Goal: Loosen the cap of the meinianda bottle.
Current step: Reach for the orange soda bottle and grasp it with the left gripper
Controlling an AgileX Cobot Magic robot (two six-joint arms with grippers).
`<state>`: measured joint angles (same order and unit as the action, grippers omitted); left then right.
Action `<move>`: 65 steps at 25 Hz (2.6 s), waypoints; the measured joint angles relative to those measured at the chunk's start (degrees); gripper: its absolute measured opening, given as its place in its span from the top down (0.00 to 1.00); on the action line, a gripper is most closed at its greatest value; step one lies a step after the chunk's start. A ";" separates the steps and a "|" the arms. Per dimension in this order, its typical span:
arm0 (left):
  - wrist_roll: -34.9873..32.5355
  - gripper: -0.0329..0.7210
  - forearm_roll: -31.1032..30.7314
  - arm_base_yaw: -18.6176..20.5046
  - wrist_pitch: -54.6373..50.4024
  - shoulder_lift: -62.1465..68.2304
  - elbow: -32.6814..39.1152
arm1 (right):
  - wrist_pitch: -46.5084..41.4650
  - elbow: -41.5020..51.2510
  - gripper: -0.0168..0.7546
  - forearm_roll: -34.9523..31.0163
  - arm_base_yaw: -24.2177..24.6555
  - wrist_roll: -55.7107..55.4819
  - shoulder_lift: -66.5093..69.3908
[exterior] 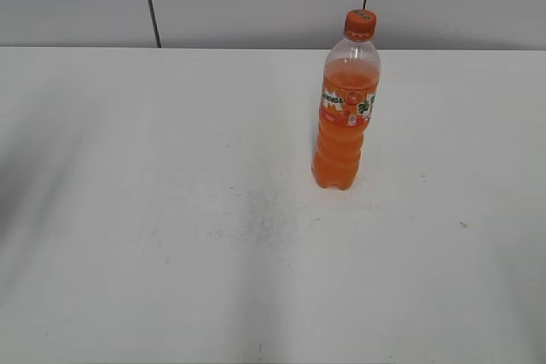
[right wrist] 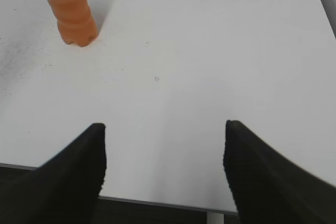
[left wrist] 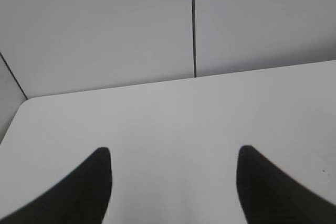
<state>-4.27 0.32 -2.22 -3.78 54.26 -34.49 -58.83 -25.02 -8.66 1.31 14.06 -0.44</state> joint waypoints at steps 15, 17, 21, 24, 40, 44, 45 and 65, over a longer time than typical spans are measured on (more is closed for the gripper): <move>31.08 0.35 -40.33 -1.75 39.93 36.10 -9.53 | 0.00 0.00 0.30 0.00 0.00 0.00 0.00; 38.69 0.35 -49.32 -1.75 48.60 41.40 -12.88 | 0.00 0.00 0.30 0.00 0.00 0.00 0.00; 46.15 0.35 -66.55 -1.75 58.82 50.49 -20.76 | 0.00 0.00 0.30 0.00 0.00 0.00 0.00; 47.90 0.35 -75.43 -1.86 64.47 55.25 -26.33 | 0.00 0.00 0.30 0.00 0.00 0.00 0.00; 49.26 0.25 -83.14 -16.12 67.97 71.95 -42.33 | 0.00 0.00 0.30 0.00 0.00 0.00 0.00; 49.62 0.25 -82.05 -18.93 67.91 75.04 -46.01 | 0.00 0.00 0.30 0.00 0.00 0.00 0.00; 49.68 0.25 -81.84 -19.44 67.68 75.67 -46.79 | 0.00 0.00 0.30 0.00 0.00 0.00 0.00; 48.31 0.25 -75.40 -23.85 61.83 81.88 -51.41 | 0.00 0.00 0.30 0.00 0.00 0.00 0.00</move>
<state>44.03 -75.08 -26.07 58.05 136.14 -85.90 -58.83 -25.02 -8.66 1.31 14.06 -0.44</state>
